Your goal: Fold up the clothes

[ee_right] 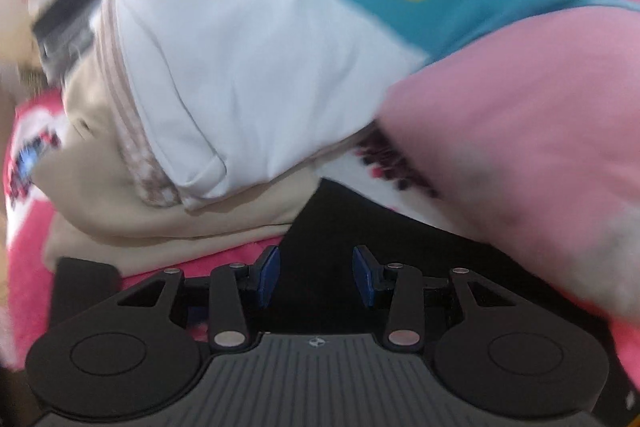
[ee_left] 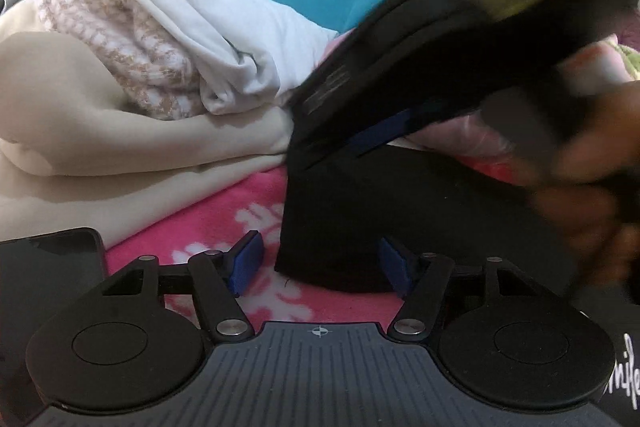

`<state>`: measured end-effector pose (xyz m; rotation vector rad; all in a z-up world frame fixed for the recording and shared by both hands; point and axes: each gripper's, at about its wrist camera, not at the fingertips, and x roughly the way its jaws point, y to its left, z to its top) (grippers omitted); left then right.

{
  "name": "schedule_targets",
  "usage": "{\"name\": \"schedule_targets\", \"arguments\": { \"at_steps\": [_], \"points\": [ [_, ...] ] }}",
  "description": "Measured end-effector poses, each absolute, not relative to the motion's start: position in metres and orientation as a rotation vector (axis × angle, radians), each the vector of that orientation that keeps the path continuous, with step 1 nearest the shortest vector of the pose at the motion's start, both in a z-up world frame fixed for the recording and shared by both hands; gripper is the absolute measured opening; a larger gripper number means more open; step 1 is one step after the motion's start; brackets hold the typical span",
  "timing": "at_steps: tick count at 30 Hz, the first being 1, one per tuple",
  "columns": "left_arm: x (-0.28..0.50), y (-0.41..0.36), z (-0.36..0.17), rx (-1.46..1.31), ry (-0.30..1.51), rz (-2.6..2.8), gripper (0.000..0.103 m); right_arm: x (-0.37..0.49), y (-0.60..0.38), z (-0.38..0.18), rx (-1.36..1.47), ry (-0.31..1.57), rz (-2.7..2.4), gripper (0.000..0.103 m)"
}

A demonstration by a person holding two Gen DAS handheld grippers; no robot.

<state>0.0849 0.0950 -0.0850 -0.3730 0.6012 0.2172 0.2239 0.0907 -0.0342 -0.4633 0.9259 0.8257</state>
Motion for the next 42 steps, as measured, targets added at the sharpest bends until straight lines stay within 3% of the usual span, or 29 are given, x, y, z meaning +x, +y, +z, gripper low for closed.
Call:
{"name": "schedule_targets", "arguments": {
  "at_steps": [5, 7, 12, 13, 15, 18, 32, 42],
  "points": [
    [0.083, 0.102, -0.086, -0.420, 0.608, 0.232, 0.057, 0.235, 0.118, -0.061, -0.566, 0.977, 0.829, 0.042],
    [0.081, 0.103, -0.085, -0.425, 0.606, 0.246, 0.050, 0.237, 0.124, -0.067, -0.585, 0.986, 0.818, 0.043],
    [0.078, 0.109, -0.085, -0.459, 0.600, 0.265, 0.015, 0.234, 0.126, -0.071, -0.592, 0.978, 0.804, 0.042],
    [0.077, 0.109, -0.085, -0.464, 0.599, 0.265, 0.013, 0.233, 0.125, -0.071, -0.593, 0.972, 0.803, 0.041],
    [0.074, 0.109, -0.084, -0.467, 0.588, 0.258, 0.006, 0.230, 0.123, -0.070, -0.586, 0.958, 0.800, 0.026],
    [0.069, 0.105, -0.078, -0.462, 0.566, 0.250, 0.005, 0.227, 0.114, -0.063, -0.536, 0.935, 0.784, 0.005],
    [0.057, 0.029, -0.022, -0.203, 0.432, 0.092, 0.004, 0.224, -0.019, 0.006, -0.109, 0.738, 0.737, 0.004],
    [0.087, -0.048, -0.036, -0.023, 0.469, -0.036, 0.005, 0.218, -0.130, -0.010, 0.093, 0.671, 0.634, 0.004]
  ]
}}
